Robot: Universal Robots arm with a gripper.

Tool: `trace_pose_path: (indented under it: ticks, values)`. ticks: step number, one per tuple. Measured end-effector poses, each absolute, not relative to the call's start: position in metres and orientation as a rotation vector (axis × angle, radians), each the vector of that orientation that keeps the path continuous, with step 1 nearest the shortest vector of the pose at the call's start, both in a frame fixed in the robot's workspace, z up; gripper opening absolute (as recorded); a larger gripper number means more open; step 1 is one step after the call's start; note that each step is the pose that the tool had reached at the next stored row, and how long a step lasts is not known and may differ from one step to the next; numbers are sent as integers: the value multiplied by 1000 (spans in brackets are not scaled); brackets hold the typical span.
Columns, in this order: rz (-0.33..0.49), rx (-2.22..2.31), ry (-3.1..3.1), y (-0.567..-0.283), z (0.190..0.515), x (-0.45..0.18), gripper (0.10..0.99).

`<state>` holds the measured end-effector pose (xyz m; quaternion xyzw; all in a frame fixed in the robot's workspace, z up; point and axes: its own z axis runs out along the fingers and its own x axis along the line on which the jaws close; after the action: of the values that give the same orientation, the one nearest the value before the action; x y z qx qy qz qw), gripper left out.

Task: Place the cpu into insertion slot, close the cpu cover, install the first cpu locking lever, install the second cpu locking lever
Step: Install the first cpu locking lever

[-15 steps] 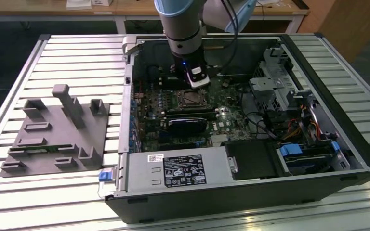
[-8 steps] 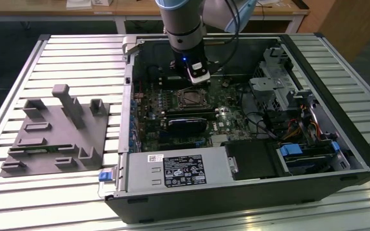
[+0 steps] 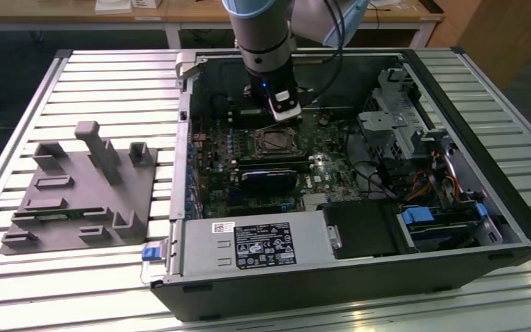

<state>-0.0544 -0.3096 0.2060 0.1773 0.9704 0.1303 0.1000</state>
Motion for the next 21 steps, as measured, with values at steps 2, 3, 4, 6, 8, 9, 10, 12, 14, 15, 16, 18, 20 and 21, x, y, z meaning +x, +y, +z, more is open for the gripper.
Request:
trace_pose_path:
  ticks: [2,3,4,6,8,9,10,12,14,15,16,18,20,21]
  values:
    - [386,524,2868,-310,206,-54,106]
    - [386,524,2868,-310,206,-54,106]
    - [386,524,2868,-310,206,-54,106]
    - [386,524,2868,-310,205,-55,106]
    - [386,524,2868,-310,204,-55,106]
    - [386,524,2868,-311,203,-55,106]
    - [386,524,2868,-311,202,-55,106]
    - [386,524,2867,-311,201,-55,106]
    - [386,524,2867,-311,200,-55,106]
    - [386,524,2867,-311,199,-55,106]
    - [386,524,2867,-311,199,-55,106]
    - [386,524,2867,-311,198,-55,106]
    - [387,520,2868,-311,198,-56,106]
    - [388,515,2869,-311,198,-56,106]
